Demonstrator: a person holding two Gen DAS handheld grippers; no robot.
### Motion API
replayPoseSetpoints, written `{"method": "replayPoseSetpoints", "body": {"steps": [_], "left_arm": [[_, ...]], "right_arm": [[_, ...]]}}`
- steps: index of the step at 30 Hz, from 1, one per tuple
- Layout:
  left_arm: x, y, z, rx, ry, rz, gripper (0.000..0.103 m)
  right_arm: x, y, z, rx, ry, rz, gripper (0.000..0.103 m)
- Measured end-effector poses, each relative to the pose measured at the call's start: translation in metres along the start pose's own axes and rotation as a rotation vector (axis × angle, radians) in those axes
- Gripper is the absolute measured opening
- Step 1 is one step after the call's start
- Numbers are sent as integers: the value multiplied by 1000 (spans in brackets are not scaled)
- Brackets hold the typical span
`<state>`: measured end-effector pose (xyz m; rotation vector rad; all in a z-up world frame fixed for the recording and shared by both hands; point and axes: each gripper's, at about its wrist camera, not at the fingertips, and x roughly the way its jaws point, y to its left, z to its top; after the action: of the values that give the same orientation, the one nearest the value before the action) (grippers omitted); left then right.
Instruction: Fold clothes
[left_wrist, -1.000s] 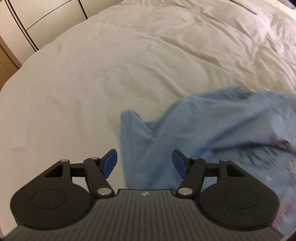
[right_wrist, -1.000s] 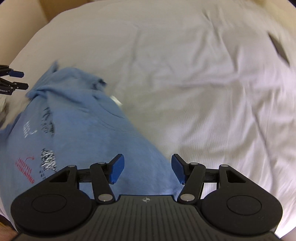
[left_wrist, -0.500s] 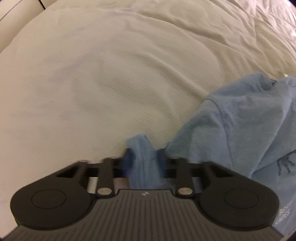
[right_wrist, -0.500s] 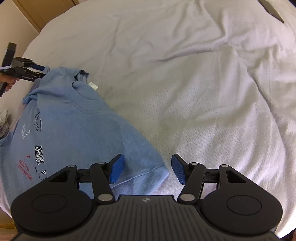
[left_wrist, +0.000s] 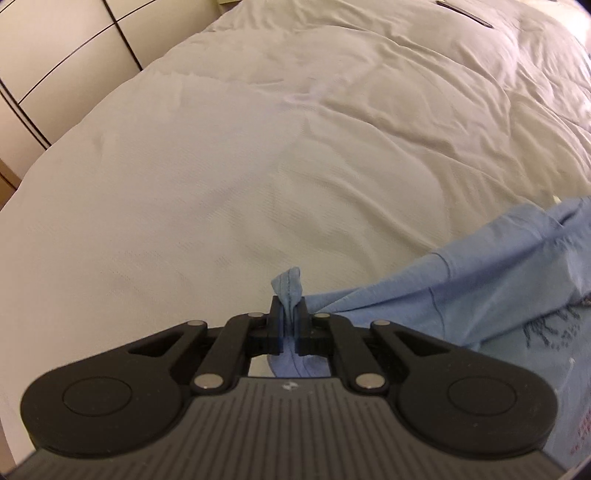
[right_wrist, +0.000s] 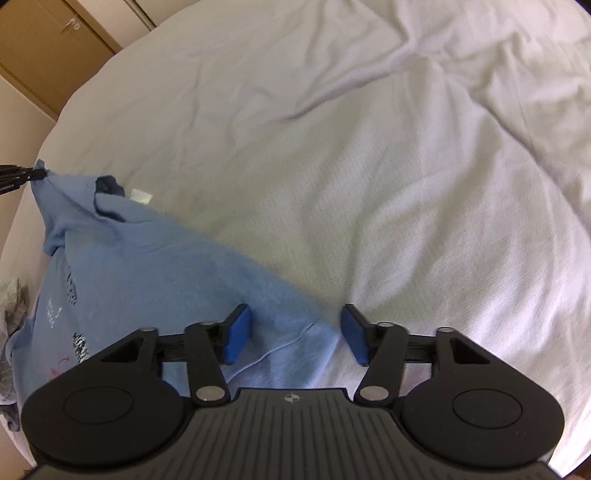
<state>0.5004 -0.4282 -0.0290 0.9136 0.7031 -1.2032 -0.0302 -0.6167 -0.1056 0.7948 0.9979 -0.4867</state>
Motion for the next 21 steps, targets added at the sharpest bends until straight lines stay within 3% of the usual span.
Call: {"method": "replayPoseSetpoints", "body": {"steps": [1,3,7,14,18,21], "left_arm": [[-5,0,0,-6,-5,3,3],[-14,-1,4,-16,-25,20,3],[-55,2,21,-32,-111,68,3],[-120,7,58,-132,-278,167,3],[-116,24,81,-226,-306,220,3],[-89,36,98,-288,-280,273,4]], "right_arm": [[-1,4,0,-4,10,6,18],[-6,12,1,-18,24,-2,6],[-40,29,25,-111,-36,-85,4],[-147,64,106,-349,-356,-306,2],[-178,81,155,-464,-515,-390,2],[-174,88,206,-539,-589,-414,2]]}}
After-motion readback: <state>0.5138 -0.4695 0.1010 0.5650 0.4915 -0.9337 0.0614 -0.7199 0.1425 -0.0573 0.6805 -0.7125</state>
